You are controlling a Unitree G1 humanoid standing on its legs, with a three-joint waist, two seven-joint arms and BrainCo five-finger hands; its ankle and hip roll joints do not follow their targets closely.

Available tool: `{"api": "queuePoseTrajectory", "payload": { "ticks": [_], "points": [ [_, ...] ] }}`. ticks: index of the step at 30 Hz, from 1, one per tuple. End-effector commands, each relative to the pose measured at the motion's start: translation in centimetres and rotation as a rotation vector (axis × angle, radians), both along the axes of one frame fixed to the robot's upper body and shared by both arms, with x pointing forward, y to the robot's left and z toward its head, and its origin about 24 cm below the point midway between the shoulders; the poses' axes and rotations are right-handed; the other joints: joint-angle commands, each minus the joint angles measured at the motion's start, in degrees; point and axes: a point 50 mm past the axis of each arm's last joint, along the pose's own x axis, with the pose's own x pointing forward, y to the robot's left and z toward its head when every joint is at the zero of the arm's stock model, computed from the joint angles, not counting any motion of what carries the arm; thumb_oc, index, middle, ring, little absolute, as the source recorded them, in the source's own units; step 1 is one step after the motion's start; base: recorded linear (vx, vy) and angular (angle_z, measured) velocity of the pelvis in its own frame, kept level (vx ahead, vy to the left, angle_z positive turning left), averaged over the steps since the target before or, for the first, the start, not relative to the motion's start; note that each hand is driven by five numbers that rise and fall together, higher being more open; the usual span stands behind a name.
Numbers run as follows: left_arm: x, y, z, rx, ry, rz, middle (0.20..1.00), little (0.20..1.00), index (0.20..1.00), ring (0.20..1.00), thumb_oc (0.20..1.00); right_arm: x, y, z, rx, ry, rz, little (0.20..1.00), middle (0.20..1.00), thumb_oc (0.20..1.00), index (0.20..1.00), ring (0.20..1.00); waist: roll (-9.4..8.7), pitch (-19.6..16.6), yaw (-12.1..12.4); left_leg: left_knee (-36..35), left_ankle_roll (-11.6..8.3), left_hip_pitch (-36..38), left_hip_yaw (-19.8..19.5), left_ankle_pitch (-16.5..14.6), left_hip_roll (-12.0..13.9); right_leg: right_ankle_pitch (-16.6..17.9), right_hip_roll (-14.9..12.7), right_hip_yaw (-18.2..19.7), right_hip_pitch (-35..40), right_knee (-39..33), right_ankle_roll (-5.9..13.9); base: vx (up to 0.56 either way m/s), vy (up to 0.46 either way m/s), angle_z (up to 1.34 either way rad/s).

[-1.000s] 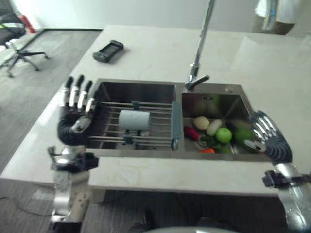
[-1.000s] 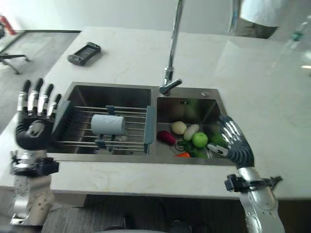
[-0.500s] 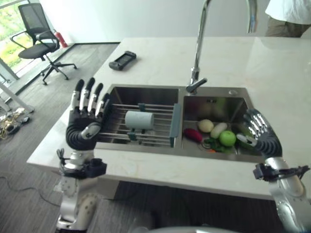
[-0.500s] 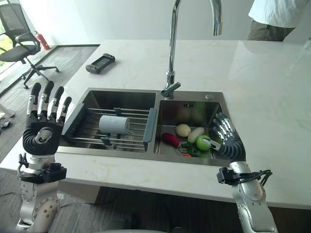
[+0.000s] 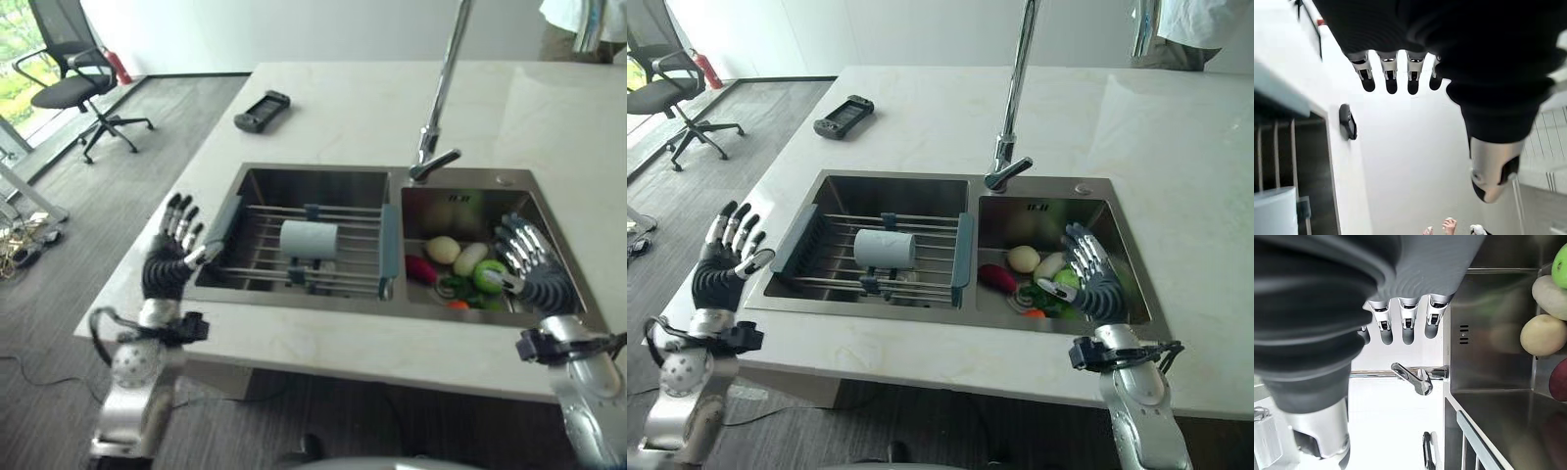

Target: Place the dishes in the dishwasher.

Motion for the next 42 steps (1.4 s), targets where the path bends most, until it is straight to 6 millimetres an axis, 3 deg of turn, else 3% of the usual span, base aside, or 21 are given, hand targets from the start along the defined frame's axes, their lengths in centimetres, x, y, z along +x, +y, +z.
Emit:
{"api": "queuePoseTrajectory", "payload": {
  "ticks": [1,2,9,11,15,22,29,42],
  "points": [
    [0.5,0.6,2.5,0.232,-0.121,0.124,1.000,1.000,1.000,1.000,1.000,0.7,0.0,2.2,-0.041,-0.096,0.014,1.000,1.000,1.000,1.000,1.000,-0.99,-2.26,-0.60,0.12,-1.63,0.94,-1.76,-3.26,2.18,-0.46,0.73,-2.64,0.97,0.01,-0.05,0.09,0.011,-0.10],
    [0.8,0.9,3.3,0.350,-0.123,0.163,1.000,1.000,1.000,1.000,1.000,0.9,0.0,2.2,-0.047,-0.088,0.022,1.000,1.000,1.000,1.000,1.000,-0.77,-2.55,-1.07,0.12,-1.75,1.23,-1.37,-3.37,2.26,-0.55,0.74,-2.45,1.07,0.01,0.02,0.08,0.010,-0.13],
    [2.0,1.9,5.8,0.470,-0.149,0.189,1.000,1.000,1.000,1.000,1.000,1.2,-0.2,2.1,-0.083,-0.036,0.064,1.000,1.000,1.000,1.000,1.000,0.20,-3.31,-3.16,0.12,-1.91,1.86,-0.15,-3.56,2.30,-0.56,0.72,-1.42,0.88,0.01,0.31,0.04,0.006,-0.11],
    [2.4,2.0,5.7,0.442,-0.125,0.173,1.000,1.000,1.000,1.000,1.000,1.2,-0.1,1.8,-0.092,-0.024,0.072,1.000,1.000,1.000,1.000,1.000,0.48,-3.45,-3.71,0.12,-1.94,1.95,0.11,-3.60,2.25,-0.50,0.72,-0.91,0.72,0.01,0.38,0.03,0.007,-0.16],
    [4.1,2.4,5.4,0.601,-0.018,0.171,1.000,1.000,1.000,1.000,1.000,1.7,0.2,2.1,-0.121,-0.005,0.115,1.000,1.000,1.000,1.000,1.000,1.34,-3.63,-5.74,0.12,-2.01,2.47,1.21,-3.66,2.16,-0.33,0.70,0.15,0.49,0.01,0.52,0.02,0.027,-0.11],
    [7.1,3.3,2.8,0.725,0.317,0.042,1.000,1.000,1.000,1.000,1.000,2.5,0.1,2.5,-0.182,0.012,0.172,1.000,1.000,1.000,1.000,1.000,2.73,-4.05,-8.80,0.12,-1.84,3.33,3.21,-3.60,2.04,0.11,0.90,2.04,0.16,0.01,0.64,0.04,0.042,-0.18],
    [8.6,5.0,0.7,0.801,0.539,0.027,1.000,1.000,1.000,1.000,1.000,3.0,-0.4,3.2,-0.207,0.017,0.207,1.000,1.000,1.000,1.000,1.000,3.26,-4.18,-10.81,0.12,-1.66,4.00,4.56,-3.67,1.88,0.28,1.16,3.29,0.00,0.01,0.70,0.03,0.036,-0.13],
    [8.6,7.5,-1.7,0.903,0.750,0.061,1.000,1.000,1.000,1.000,1.000,3.1,-1.0,4.4,-0.233,-0.012,0.213,1.000,1.000,1.000,1.000,1.000,2.98,-4.68,-12.35,0.12,-1.37,4.84,6.40,-3.96,1.90,0.59,1.39,4.31,-0.26,0.01,1.04,0.00,0.016,-0.05]
  ]
}}
